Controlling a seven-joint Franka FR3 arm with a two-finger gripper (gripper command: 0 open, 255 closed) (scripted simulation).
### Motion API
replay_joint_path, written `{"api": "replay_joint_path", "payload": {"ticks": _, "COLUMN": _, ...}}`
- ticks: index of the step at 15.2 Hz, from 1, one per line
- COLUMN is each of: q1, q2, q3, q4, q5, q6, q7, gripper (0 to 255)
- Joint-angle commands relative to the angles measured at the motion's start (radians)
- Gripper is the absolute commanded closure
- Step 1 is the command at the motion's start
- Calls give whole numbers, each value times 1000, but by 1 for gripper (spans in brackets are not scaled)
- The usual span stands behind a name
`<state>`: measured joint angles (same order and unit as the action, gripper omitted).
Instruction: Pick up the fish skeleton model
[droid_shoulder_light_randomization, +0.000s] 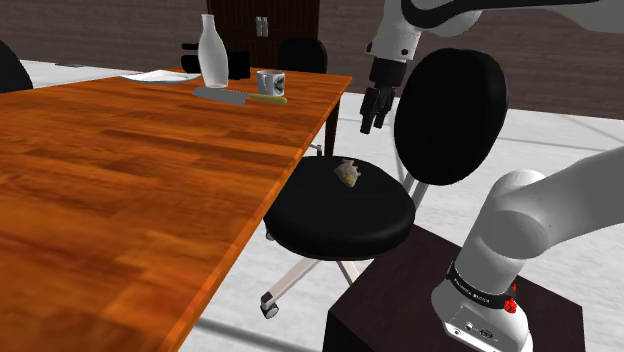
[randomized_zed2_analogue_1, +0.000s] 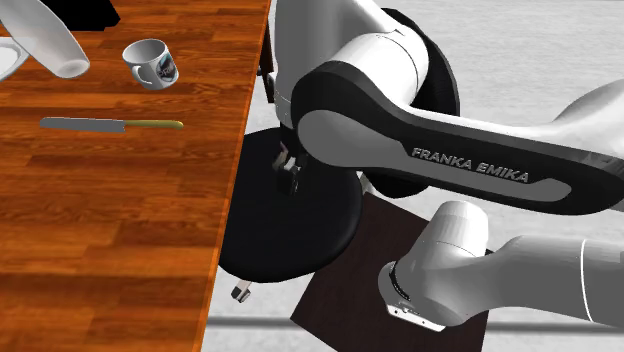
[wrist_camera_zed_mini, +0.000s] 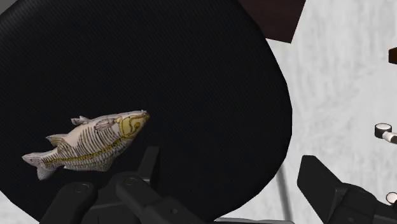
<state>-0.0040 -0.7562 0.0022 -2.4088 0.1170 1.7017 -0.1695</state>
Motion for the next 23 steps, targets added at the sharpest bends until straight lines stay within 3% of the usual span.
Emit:
{"api": "replay_joint_path", "payload": {"ticks": 1, "q1": 0, "q2": 0, "q3": 0, "q4": 0, "q5": 0, "q6": 0, "q7": 0, "gripper": 0}}
{"api": "replay_joint_path", "payload": {"ticks": 18, "q1": -289, "q2": 347, "q3": 125, "q4": -245, "q5": 41, "q6": 702, "q7": 671, "gripper": 0}}
{"api": "replay_joint_path", "payload": {"ticks": 23, "q1": -290, "q2": 390, "q3": 128, "q4": -274, "q5": 46, "q6": 774, "q7": 672, "gripper": 0}}
